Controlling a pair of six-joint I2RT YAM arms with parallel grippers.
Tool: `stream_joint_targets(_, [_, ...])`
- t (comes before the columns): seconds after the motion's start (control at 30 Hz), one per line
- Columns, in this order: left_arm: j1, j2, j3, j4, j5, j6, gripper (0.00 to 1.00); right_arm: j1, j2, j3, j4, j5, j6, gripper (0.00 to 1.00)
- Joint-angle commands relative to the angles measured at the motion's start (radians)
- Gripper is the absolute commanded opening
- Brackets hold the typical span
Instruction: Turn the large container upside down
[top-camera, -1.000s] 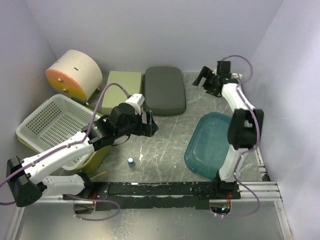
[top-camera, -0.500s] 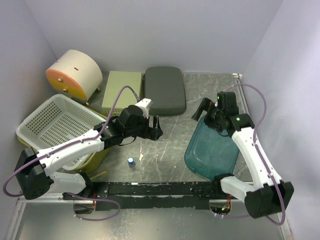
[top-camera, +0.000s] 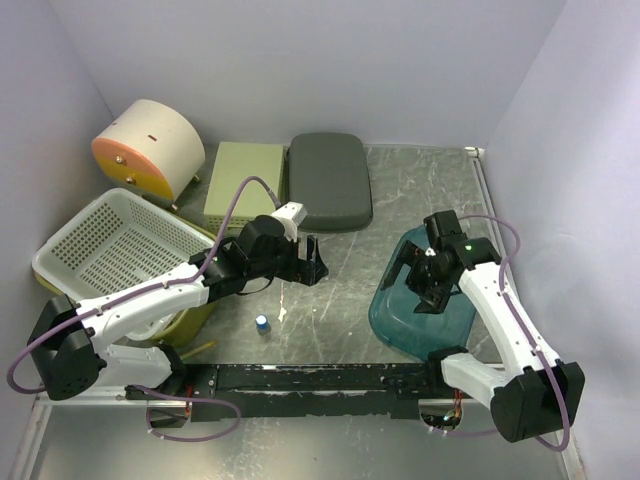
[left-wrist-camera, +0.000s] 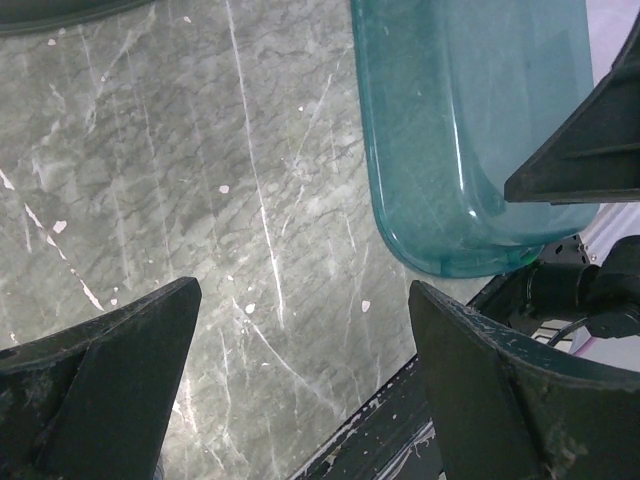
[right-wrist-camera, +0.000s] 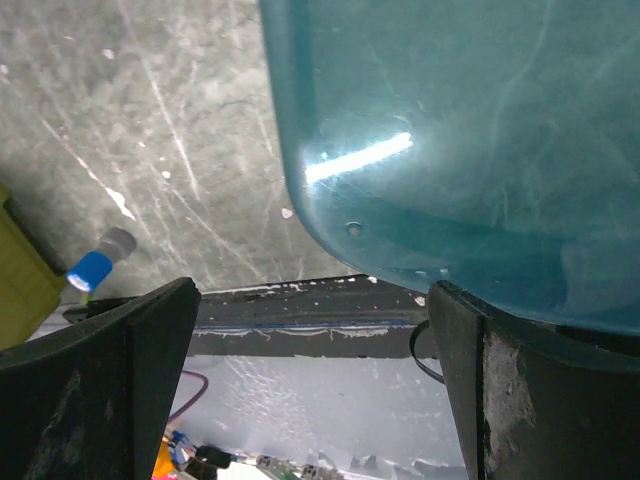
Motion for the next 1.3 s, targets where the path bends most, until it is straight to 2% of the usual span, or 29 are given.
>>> stream_joint_targets(0.0, [0.002,0.011,0.010,0.042,0.041,-0.003,0.96,0.006,-0.002,-0.017,-0.079,0.053,0.068,1.00])
stream_joint_targets(0.23, [0.001,0.014,0.011,0.036,0.044,0.002,0.96,0.006,-0.018,-0.046,-0.145,0.148,0.189,1.00])
stream_joint_targets(0.47, [0.000,0.041,0.031,0.023,0.046,0.009,0.96,0.008,0.061,-0.100,-0.145,0.185,0.239,1.00])
stream_joint_targets(0.67, [0.002,0.042,0.030,0.024,0.049,0.013,0.96,0.007,0.134,-0.097,-0.012,0.255,0.201,1.00])
stream_joint_targets(0.8, [0.001,0.039,0.032,0.022,0.046,0.013,0.96,0.009,0.178,-0.073,0.125,0.304,0.094,1.00])
stream_joint_targets(0.9, [0.002,0.038,0.032,0.017,0.041,0.015,0.96,0.009,0.217,-0.067,0.208,0.394,0.017,1.00])
stream_joint_targets(1.13, [0.001,0.050,0.021,0.032,0.064,0.010,0.96,0.007,0.295,-0.039,0.313,0.627,-0.002,1.00])
stream_joint_targets(1.27, [0.001,0.050,0.050,0.006,0.086,0.015,0.96,-0.009,0.377,-0.017,0.473,0.561,-0.131,1.00])
